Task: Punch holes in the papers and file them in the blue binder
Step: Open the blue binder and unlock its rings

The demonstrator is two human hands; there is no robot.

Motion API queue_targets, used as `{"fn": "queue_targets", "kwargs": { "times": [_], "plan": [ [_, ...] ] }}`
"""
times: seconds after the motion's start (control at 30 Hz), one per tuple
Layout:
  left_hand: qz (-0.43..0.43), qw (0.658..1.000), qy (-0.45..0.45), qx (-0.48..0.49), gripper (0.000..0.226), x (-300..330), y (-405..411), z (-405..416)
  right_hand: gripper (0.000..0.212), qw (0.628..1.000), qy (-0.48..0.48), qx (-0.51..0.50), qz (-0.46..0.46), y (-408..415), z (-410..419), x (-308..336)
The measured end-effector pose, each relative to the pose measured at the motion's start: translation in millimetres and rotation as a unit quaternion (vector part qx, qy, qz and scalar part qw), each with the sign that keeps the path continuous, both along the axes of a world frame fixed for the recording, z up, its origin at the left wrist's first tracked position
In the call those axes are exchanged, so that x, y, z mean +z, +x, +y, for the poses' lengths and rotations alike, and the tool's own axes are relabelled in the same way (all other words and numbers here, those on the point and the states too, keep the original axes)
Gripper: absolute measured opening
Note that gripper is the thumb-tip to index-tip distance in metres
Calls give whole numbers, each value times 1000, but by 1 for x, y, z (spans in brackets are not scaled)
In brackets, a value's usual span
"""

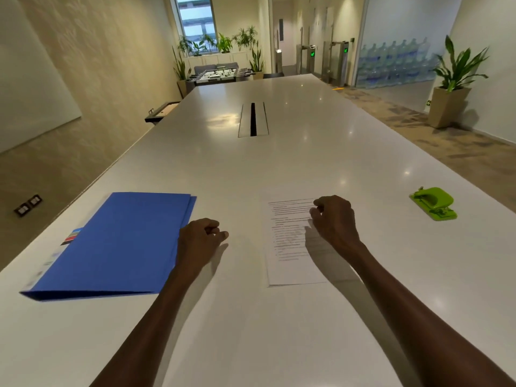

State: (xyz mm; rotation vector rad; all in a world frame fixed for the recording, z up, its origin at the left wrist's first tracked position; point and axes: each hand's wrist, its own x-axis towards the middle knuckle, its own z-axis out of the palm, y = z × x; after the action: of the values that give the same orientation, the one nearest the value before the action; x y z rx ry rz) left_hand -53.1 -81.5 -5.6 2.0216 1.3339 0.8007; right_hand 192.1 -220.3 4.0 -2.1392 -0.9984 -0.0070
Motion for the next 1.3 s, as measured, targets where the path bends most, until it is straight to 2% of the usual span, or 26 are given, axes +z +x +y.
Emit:
{"fn": "queue_targets", "kwargs": {
  "times": [0.2, 0.33, 0.43, 0.5, 0.7, 0.87, 1.03, 1.17, 1.3],
  "plan": [
    [58, 993, 16, -106, 60, 8, -80, 32, 25, 995, 19, 94, -16, -95, 40, 8],
    [109, 979, 36, -168, 77, 8, -123, 49, 35, 987, -47, 148, -28, -150, 67, -2],
    [146, 966, 35, -209, 100, 6, -147, 59, 48, 982, -80, 169, -42, -185, 81, -11],
    [166, 958, 36, -231, 104, 3, -160, 66, 53, 976, -100, 186, -48, -206, 90, -16],
    [200, 942, 53, -265, 97, -5, -188, 75, 69, 957, -163, 211, -111, -248, 108, -27],
    [188, 941, 80, -269, 86, -10, -196, 78, 66, 941, -199, 220, -161, -253, 110, -27],
    [155, 945, 110, -266, 70, -7, -195, 73, 66, 941, -198, 215, -169, -251, 111, -31],
    [131, 939, 192, -255, 48, 0, -200, 65, 64, 945, -191, 214, -158, -248, 112, -34],
    [57, 932, 254, -253, 32, 13, -211, 60, 54, 944, -200, 209, -161, -249, 113, -32]
  ]
}}
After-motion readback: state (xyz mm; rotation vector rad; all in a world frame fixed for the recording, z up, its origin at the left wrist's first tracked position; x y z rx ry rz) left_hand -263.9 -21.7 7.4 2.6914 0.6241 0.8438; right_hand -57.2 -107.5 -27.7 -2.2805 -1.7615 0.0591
